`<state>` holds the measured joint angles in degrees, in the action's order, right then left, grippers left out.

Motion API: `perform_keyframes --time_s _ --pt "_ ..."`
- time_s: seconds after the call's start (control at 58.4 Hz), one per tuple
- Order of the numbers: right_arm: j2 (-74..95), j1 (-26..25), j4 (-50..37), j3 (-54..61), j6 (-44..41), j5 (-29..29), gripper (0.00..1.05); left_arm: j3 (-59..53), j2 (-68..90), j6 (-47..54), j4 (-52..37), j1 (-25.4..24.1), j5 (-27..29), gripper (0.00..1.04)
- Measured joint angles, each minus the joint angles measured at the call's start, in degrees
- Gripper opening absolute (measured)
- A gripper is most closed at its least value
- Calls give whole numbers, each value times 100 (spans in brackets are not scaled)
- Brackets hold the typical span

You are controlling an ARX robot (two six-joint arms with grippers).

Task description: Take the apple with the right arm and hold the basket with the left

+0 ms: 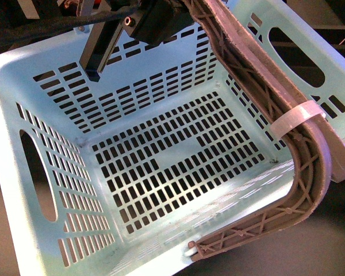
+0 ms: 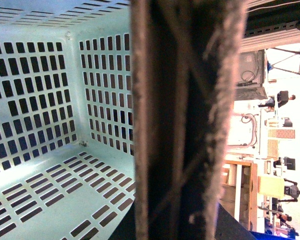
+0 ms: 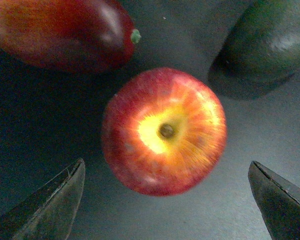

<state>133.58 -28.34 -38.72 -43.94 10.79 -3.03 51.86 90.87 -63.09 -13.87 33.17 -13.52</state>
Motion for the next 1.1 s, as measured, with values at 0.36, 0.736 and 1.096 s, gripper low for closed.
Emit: perform_keyframes --time_s 0.36,0.736,1.096 --pt "310 107 254 -573 133 -153 96 0 0 0 0 0 0 6" --pt "767 118 260 -820 195 -321 96 0 0 0 0 0 0 6" --pt "822 -11 -28 -579 120 -254 78 0 0 0 0 0 -2 6"
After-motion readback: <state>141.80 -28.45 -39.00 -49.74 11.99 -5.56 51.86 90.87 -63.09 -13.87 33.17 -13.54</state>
